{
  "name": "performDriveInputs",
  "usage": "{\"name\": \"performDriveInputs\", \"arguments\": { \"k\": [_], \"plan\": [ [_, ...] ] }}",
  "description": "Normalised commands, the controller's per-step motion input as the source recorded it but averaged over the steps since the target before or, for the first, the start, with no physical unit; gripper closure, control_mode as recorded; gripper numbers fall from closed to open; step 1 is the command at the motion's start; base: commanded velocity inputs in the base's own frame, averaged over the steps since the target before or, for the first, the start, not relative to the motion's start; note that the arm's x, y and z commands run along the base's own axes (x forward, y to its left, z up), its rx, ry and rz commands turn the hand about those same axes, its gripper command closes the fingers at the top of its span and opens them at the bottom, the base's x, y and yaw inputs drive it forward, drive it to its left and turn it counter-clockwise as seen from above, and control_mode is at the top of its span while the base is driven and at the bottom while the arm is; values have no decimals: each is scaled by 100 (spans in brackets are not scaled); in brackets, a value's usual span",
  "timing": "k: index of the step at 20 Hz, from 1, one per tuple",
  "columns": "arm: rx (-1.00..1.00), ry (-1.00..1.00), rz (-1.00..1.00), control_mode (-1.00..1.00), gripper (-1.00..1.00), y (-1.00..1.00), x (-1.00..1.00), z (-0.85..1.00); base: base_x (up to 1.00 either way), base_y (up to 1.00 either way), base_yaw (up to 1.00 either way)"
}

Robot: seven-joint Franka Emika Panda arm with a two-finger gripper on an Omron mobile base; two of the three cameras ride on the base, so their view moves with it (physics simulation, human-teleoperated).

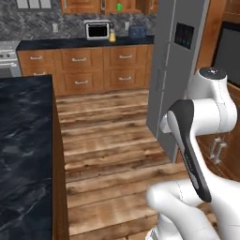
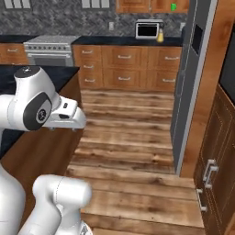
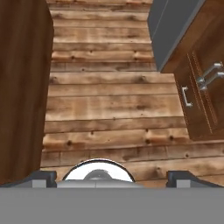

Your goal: There is a tray on the dining counter. Grab the cup, mug, and pitcher and place them on the tray. The pitcher may be placed next to the tray if it cannot fit the tray.

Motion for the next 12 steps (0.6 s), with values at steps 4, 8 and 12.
{"name": "performDriveInputs", "arguments": {
  "k": [4, 8, 12],
  "plan": [
    [0, 0, 0, 100, -100, 0, 0, 0, 100, -10, -1],
    [0, 0, 0, 100, -100, 0, 0, 0, 100, -24, 0],
    [0, 0, 0, 100, -100, 0, 0, 0, 100, -28, 0]
  ]
}}
